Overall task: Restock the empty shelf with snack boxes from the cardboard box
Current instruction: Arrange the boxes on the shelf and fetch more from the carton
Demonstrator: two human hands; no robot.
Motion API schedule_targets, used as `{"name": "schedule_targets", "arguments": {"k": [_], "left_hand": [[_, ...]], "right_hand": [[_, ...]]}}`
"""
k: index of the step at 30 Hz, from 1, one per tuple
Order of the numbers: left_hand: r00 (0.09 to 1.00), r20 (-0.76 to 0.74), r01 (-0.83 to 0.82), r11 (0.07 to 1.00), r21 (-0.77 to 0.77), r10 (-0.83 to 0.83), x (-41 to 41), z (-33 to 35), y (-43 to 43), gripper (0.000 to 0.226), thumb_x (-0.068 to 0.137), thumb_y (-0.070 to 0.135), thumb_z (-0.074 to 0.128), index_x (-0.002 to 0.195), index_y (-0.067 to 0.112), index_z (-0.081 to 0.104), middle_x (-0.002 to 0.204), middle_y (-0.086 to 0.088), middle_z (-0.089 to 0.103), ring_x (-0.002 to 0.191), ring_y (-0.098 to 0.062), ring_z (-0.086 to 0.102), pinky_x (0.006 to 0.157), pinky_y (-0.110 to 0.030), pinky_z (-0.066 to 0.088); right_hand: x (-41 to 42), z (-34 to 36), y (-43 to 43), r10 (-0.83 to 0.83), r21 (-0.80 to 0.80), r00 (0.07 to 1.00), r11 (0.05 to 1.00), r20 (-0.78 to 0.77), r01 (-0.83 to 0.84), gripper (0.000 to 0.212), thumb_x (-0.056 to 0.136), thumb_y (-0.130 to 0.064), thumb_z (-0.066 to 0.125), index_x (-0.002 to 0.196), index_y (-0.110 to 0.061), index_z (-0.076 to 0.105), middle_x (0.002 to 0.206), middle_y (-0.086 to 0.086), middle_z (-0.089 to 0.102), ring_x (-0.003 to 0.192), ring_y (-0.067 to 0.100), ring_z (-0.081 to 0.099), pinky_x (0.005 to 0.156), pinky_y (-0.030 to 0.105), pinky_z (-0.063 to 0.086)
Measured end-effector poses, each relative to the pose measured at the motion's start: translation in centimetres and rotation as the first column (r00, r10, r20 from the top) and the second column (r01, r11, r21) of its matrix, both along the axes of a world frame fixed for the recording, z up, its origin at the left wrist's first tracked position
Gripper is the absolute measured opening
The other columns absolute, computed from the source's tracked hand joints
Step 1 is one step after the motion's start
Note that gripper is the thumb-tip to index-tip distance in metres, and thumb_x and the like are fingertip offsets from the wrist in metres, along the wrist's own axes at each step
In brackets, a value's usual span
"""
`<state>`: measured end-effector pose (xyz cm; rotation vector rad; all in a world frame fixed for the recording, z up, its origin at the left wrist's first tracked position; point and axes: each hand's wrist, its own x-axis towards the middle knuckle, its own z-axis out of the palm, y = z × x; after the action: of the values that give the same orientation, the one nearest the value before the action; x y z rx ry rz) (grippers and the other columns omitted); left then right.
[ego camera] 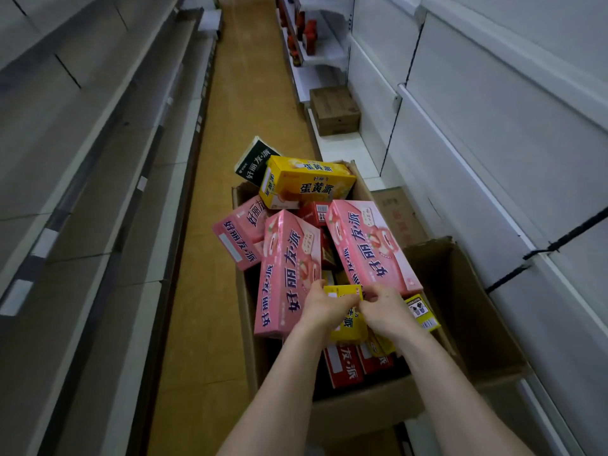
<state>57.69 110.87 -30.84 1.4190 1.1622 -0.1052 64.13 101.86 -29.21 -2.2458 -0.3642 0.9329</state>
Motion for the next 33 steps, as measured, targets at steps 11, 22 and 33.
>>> {"name": "schedule_targets", "arguments": {"k": [11, 22, 33], "left_hand": [[0.991, -0.134, 0.044, 0.979, 0.199, -0.017, -0.6, -0.6, -1.8, 0.085, 0.062, 0.054, 0.074, 0.132, 0.028, 0.034, 0.117, -0.004, 0.057, 0.107, -0.031, 0.060, 0.094, -0.046, 0.051], [0.951, 0.137, -0.292, 0.949, 0.116, 0.276, -3.3, 3.7, -0.5, 0.049, 0.085, 0.035, 0.066, 0.125, 0.017, 0.044, 0.099, 0.002, 0.053, 0.078, -0.009, 0.051, 0.060, -0.028, 0.042], [0.851, 0.258, -0.480, 0.877, 0.023, 0.458, -5.6, 5.6, -0.7, 0.040, 0.088, 0.027, 0.065, 0.121, 0.022, 0.045, 0.103, -0.003, 0.060, 0.077, -0.015, 0.063, 0.042, -0.024, 0.047]], "right_hand": [[-0.1, 0.3, -2.0, -0.059, 0.106, 0.986, 0.991, -0.158, 0.076, 0.039, 0.092, 0.004, 0.041, 0.123, -0.007, 0.062, 0.111, 0.011, 0.064, 0.110, 0.029, 0.060, 0.095, 0.039, 0.050], [0.9, -2.2, -5.5, 0.552, -0.552, 0.789, 0.760, 0.270, -0.343, 0.083, 0.085, -0.026, 0.067, 0.151, -0.024, 0.016, 0.158, 0.010, 0.009, 0.147, 0.033, -0.001, 0.117, 0.053, 0.015], [1.7, -0.1, -6.0, 0.454, -0.446, 0.800, 0.855, 0.393, -0.266, 0.066, 0.080, -0.047, 0.068, 0.135, -0.023, 0.040, 0.136, 0.006, 0.047, 0.128, 0.026, 0.044, 0.109, 0.048, 0.033]]}}
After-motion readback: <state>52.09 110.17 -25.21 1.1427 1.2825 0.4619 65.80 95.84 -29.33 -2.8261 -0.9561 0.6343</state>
